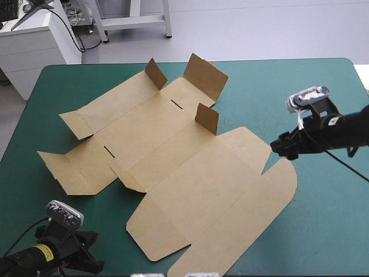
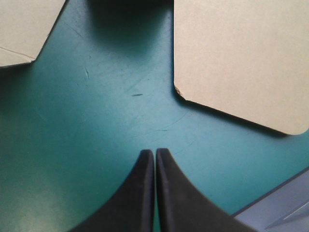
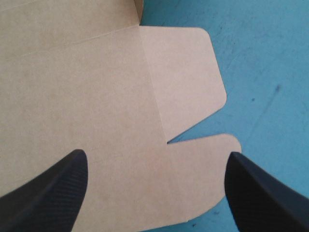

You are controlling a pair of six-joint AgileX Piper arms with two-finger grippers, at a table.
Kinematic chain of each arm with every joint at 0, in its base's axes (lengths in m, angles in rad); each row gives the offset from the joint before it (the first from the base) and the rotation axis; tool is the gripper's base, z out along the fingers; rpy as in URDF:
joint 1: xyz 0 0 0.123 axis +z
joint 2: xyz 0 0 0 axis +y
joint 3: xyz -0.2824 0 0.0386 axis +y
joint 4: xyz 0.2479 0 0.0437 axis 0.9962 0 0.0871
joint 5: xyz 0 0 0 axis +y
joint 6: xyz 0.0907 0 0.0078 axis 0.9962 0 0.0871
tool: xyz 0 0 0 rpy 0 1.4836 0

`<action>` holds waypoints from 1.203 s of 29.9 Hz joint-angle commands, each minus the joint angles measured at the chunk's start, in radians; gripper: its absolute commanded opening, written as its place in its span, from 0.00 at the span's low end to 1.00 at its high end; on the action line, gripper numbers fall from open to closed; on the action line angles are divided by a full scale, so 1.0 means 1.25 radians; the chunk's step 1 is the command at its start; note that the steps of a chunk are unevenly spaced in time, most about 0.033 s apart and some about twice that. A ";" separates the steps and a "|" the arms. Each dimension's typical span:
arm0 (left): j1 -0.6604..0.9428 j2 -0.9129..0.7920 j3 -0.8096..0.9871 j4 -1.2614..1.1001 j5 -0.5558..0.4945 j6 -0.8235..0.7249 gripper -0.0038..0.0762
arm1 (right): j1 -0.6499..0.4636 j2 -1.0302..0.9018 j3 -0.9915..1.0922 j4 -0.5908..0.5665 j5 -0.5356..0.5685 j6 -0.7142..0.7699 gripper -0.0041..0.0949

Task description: Fold the box

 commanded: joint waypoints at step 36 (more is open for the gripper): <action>-0.002 0.008 -0.018 -0.007 -0.035 -0.002 0.04 | 0.261 0.720 -0.647 -0.036 -0.100 -0.113 0.77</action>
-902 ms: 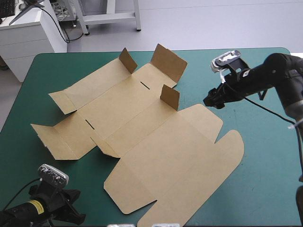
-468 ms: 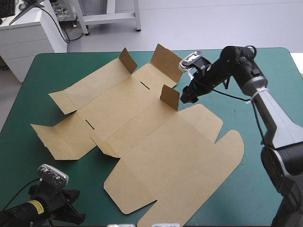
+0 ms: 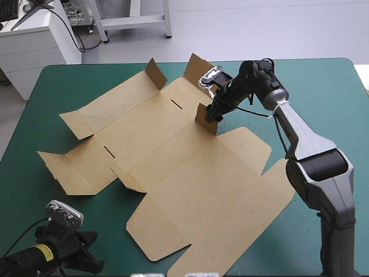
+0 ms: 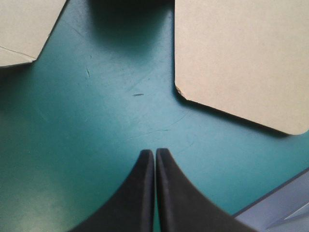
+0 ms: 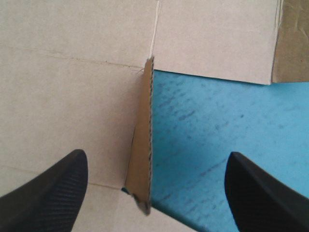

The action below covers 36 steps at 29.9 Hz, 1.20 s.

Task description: Fold the box

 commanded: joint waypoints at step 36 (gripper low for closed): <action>-0.002 0.008 -0.042 -0.024 -0.081 -0.002 0.04 | 0.030 0.053 -0.224 0.080 0.065 -0.402 0.02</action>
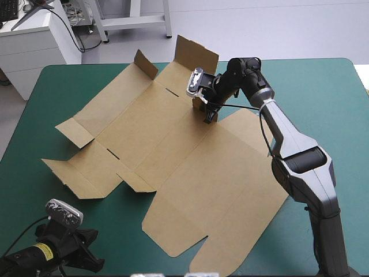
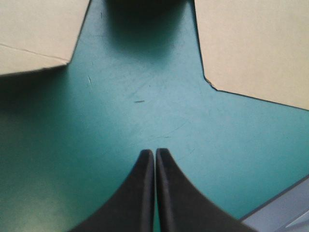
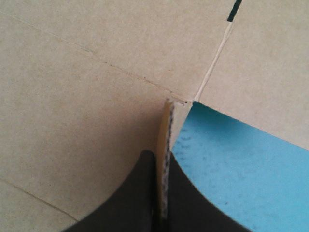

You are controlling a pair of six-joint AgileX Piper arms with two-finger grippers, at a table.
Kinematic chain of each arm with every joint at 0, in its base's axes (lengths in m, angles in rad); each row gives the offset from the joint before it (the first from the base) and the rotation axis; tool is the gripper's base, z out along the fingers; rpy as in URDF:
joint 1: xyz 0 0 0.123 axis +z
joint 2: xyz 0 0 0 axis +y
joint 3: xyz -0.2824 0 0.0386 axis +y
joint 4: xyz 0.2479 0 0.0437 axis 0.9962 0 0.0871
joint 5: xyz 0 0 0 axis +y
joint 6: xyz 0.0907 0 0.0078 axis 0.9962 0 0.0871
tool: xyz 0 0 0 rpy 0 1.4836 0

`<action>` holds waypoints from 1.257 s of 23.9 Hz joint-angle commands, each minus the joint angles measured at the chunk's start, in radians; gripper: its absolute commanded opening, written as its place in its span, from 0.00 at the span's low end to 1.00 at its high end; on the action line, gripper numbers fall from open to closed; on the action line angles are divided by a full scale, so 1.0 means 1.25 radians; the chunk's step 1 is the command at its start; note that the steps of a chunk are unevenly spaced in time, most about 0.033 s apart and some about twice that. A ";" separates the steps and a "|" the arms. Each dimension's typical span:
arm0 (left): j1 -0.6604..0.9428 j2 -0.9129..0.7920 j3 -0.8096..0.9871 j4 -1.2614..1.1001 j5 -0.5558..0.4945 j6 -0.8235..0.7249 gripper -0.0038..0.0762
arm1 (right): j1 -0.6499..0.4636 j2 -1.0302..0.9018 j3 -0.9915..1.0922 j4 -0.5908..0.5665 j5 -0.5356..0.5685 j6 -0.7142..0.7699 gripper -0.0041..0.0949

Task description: Fold the box

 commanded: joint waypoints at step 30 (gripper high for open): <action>-0.002 0.008 -0.083 -0.084 -0.066 -0.002 0.04 | 0.046 -0.042 -0.007 0.154 -0.018 -0.278 0.61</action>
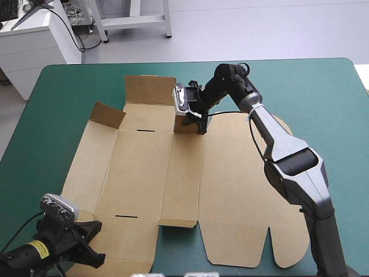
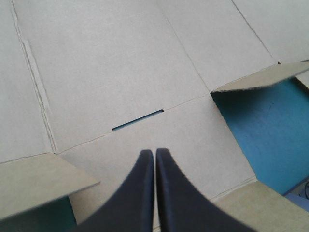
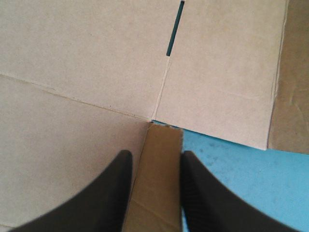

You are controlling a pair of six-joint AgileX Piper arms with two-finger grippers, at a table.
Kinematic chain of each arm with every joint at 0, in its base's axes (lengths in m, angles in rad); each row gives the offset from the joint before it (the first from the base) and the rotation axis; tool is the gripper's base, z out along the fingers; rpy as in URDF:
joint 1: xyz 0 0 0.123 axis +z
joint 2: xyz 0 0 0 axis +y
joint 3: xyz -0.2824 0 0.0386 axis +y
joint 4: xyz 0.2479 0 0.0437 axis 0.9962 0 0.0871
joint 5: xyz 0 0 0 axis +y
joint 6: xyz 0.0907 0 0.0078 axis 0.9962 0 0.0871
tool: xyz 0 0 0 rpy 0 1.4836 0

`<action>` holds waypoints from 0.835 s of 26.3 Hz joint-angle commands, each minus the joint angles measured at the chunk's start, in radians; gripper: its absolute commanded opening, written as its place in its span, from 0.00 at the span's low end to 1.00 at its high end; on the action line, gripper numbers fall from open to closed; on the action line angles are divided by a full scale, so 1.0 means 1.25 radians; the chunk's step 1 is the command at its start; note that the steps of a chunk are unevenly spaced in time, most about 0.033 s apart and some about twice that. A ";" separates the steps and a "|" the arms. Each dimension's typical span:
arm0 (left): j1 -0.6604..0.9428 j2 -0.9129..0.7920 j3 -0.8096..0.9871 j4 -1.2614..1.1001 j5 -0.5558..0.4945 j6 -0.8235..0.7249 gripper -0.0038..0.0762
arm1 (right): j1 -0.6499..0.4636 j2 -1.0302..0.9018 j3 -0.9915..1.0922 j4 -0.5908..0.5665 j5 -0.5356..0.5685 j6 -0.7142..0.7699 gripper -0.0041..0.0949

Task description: Fold the box

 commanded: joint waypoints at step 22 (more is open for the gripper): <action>-0.002 0.008 -0.028 -0.019 -0.040 -0.002 0.04 | -0.059 -0.193 -0.092 -0.289 0.008 0.875 0.03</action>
